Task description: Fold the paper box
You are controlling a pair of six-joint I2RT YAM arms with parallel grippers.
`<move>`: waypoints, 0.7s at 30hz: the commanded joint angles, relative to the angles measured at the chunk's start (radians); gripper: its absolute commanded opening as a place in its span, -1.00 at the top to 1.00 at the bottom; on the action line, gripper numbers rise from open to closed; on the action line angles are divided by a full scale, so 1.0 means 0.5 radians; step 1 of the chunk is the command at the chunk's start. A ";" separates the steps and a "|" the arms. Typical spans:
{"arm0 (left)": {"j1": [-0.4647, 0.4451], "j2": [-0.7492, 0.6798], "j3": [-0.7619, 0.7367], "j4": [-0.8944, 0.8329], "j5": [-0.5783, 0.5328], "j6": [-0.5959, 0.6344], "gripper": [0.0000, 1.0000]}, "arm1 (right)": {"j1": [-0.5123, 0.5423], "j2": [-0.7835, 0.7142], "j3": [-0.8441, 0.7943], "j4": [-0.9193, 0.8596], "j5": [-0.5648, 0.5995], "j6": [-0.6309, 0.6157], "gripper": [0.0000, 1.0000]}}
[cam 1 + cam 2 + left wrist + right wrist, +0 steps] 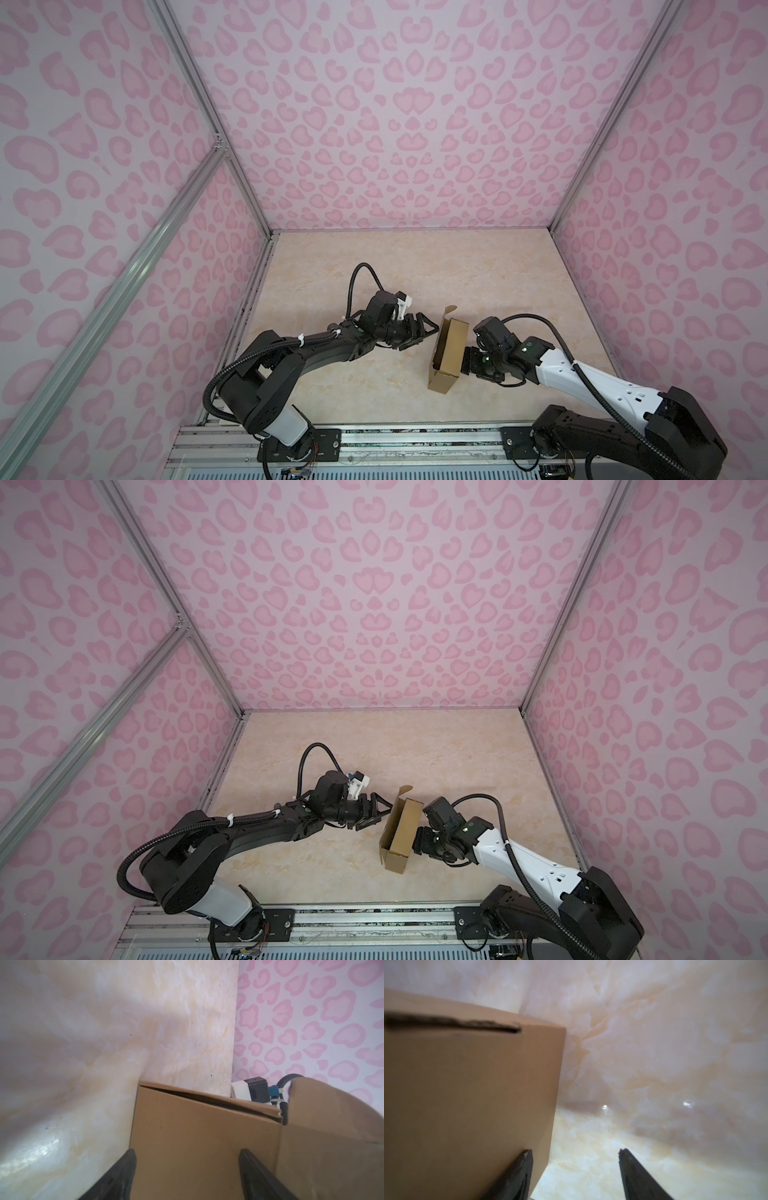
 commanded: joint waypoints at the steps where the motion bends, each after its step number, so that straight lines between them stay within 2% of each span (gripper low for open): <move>1: 0.002 0.044 0.048 0.077 0.061 -0.016 -0.60 | 0.069 0.004 0.012 0.096 0.071 0.124 -0.37; 21: 0.024 0.287 0.234 0.089 0.225 0.036 -0.59 | 0.397 -0.062 0.095 0.372 0.291 0.590 -0.40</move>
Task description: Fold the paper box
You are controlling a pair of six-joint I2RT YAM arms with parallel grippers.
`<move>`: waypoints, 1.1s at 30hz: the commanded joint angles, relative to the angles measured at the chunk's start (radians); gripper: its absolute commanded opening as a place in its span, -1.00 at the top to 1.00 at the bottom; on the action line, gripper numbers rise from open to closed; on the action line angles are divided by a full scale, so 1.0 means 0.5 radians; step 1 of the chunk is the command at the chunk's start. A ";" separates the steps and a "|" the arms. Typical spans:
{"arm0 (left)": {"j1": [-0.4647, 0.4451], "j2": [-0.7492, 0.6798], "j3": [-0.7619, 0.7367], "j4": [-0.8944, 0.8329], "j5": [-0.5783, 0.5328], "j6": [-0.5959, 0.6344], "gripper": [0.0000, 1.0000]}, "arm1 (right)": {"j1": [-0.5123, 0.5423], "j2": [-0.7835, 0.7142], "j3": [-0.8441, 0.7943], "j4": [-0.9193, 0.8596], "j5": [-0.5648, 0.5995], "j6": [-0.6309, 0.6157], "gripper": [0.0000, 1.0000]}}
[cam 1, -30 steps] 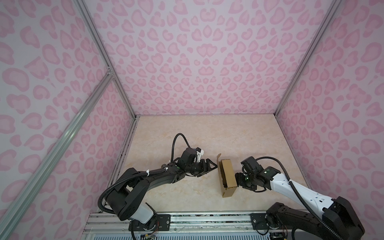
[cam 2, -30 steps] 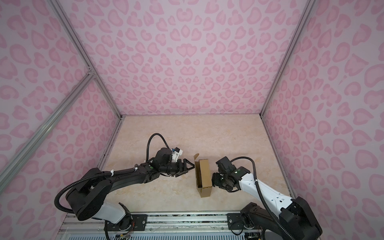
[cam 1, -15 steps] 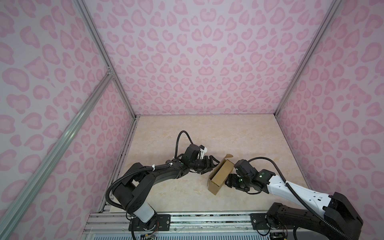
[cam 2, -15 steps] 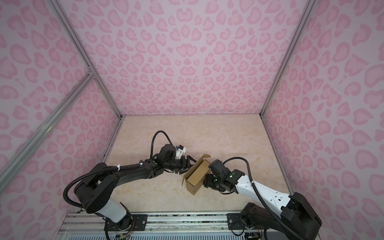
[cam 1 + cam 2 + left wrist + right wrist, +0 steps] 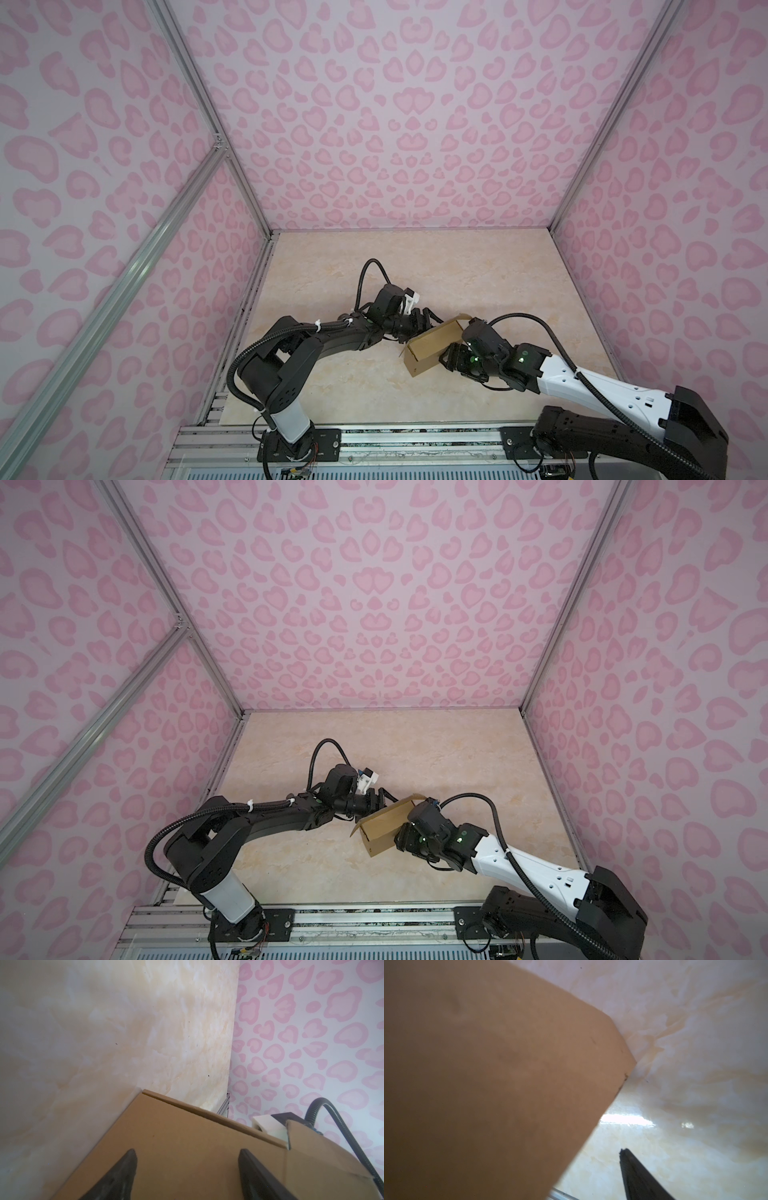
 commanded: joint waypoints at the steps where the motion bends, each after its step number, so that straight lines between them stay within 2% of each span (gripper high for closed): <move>1: 0.006 0.031 0.032 0.082 0.080 0.040 -0.59 | 0.032 0.016 0.038 0.114 0.086 0.084 -0.40; 16: 0.158 0.083 0.142 0.057 0.203 0.083 -0.59 | 0.062 0.034 0.110 0.056 0.155 0.101 -0.41; 27: 0.268 0.008 0.137 0.042 0.185 0.078 -0.60 | 0.064 0.031 0.118 0.058 0.155 0.096 -0.41; 33: 0.255 0.025 0.154 0.083 0.194 0.046 -0.60 | 0.065 0.117 0.126 0.164 0.143 0.102 -0.40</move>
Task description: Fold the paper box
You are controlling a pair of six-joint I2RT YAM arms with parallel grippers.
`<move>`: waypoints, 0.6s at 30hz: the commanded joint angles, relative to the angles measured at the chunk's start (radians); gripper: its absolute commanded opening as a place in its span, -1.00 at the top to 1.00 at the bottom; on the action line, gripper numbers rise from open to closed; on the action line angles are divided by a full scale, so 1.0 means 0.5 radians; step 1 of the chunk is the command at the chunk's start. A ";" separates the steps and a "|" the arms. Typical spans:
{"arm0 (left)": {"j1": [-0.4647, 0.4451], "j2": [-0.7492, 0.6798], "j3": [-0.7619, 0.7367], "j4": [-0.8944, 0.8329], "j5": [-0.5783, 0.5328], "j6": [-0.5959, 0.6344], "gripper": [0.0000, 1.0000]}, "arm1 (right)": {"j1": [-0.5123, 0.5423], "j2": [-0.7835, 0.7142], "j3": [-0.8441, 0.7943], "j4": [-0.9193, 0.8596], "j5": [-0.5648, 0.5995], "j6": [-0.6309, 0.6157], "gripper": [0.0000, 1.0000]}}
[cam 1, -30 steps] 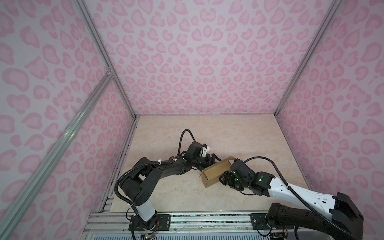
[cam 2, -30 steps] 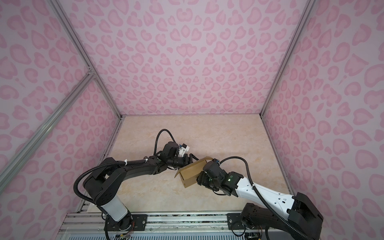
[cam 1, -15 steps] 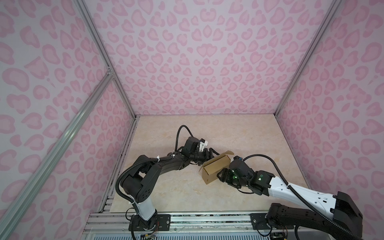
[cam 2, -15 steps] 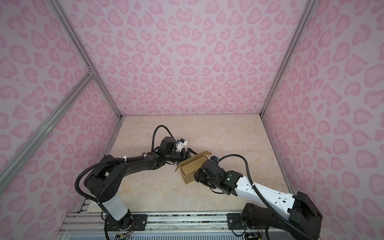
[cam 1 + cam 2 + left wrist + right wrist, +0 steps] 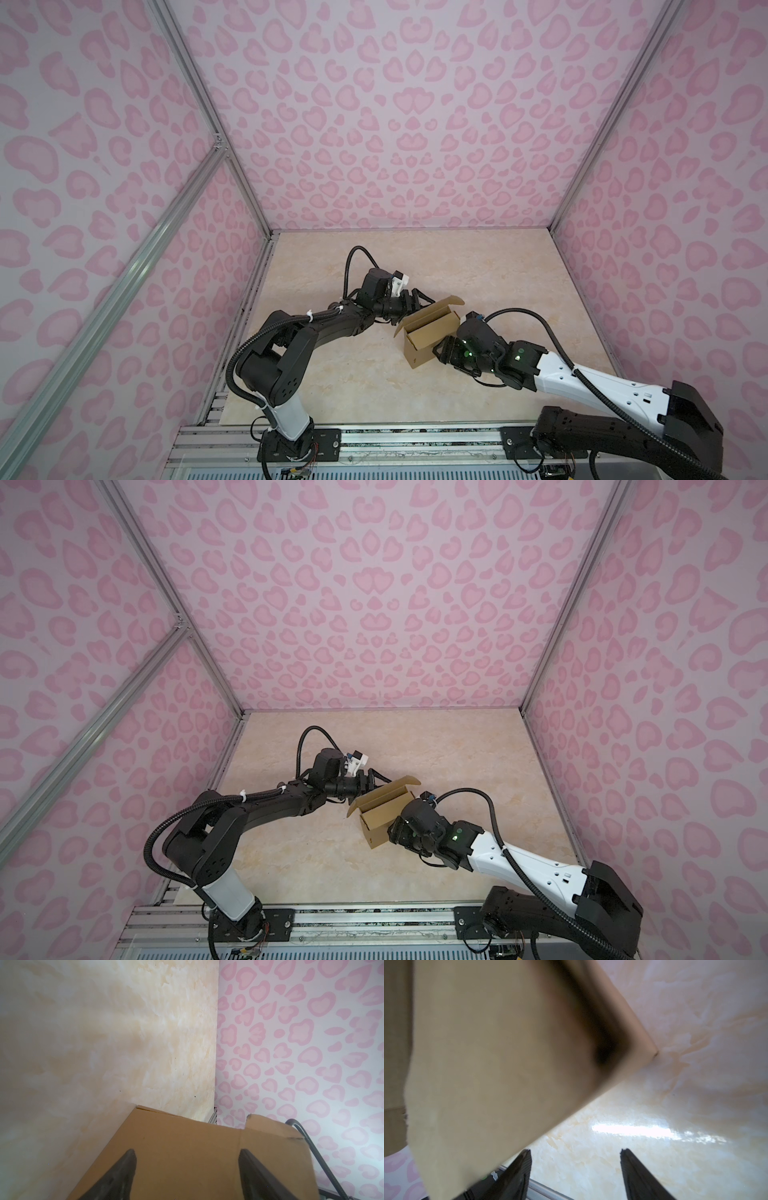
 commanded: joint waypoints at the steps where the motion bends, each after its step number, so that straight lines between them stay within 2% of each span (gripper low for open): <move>1: -0.016 -0.002 0.022 0.053 0.027 -0.001 -0.60 | 0.005 0.048 0.023 0.108 0.018 0.009 -0.40; 18: -0.140 -0.008 -0.119 0.185 0.027 -0.053 -0.60 | 0.058 0.227 0.185 0.217 0.093 0.009 -0.39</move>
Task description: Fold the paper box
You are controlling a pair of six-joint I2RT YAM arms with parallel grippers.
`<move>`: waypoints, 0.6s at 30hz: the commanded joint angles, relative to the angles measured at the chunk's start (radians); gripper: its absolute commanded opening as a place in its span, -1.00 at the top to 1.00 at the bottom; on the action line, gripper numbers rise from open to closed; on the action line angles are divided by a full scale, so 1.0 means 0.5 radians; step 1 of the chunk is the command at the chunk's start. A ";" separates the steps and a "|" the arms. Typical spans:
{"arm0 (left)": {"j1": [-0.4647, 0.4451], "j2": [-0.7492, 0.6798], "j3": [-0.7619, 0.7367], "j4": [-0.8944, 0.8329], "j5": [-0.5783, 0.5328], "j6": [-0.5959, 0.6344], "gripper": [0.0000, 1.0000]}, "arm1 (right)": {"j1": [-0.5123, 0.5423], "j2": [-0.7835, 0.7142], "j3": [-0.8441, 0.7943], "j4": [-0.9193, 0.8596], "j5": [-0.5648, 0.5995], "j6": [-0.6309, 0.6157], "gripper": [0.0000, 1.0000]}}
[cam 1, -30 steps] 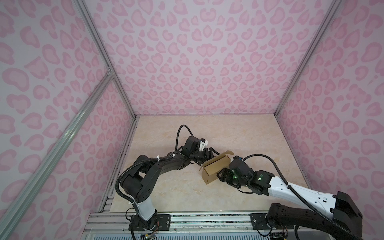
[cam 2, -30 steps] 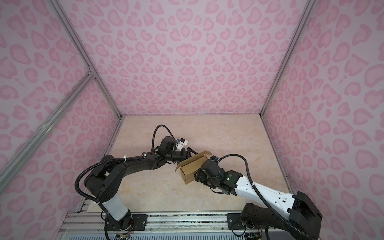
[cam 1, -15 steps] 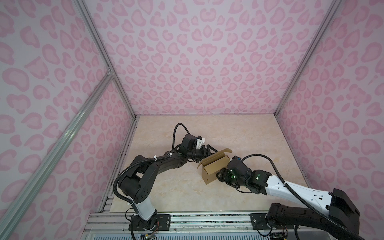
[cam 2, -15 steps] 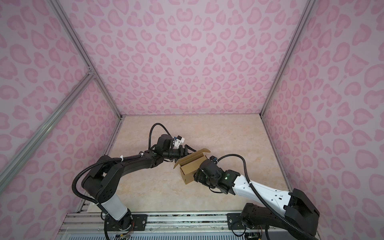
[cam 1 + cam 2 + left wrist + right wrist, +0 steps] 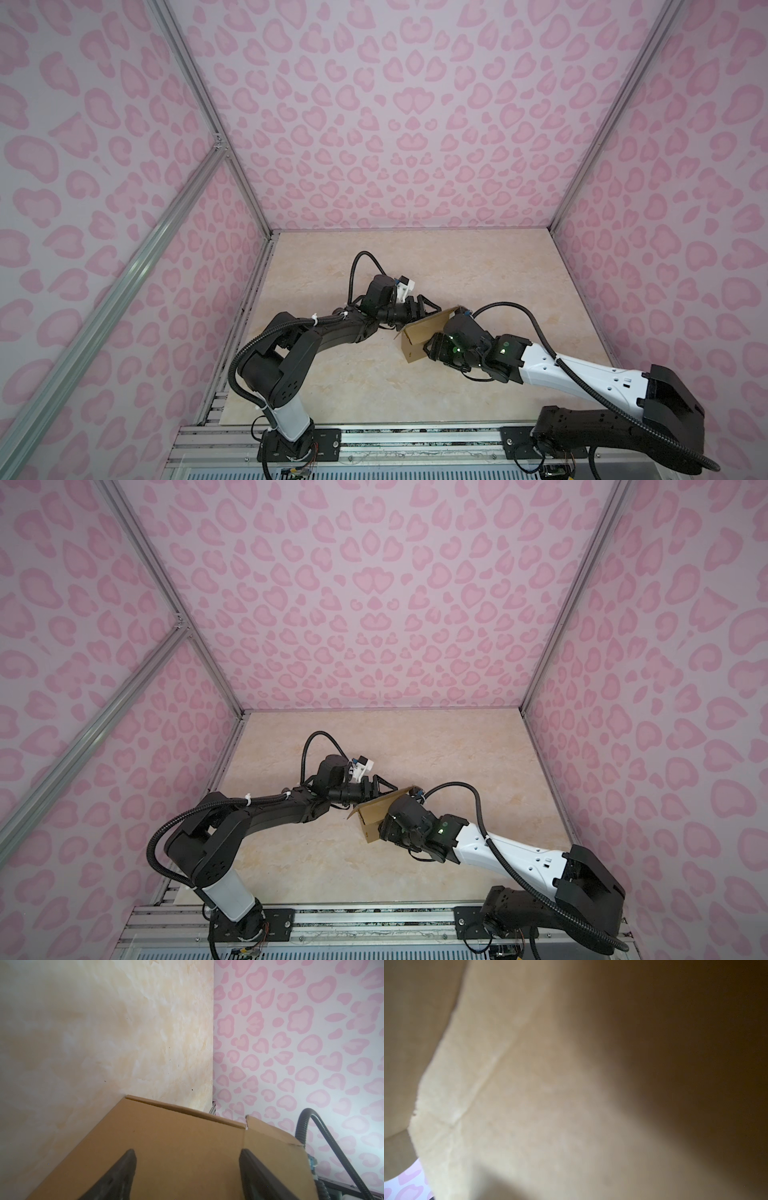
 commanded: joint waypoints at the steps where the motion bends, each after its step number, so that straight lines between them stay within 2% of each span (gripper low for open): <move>1: -0.027 -0.014 -0.011 -0.014 0.049 0.012 -0.61 | -0.001 0.011 0.015 0.174 0.059 0.020 -0.39; 18: 0.096 -0.008 0.134 -0.090 0.055 0.053 -0.63 | 0.001 -0.034 -0.015 0.161 0.083 0.026 -0.39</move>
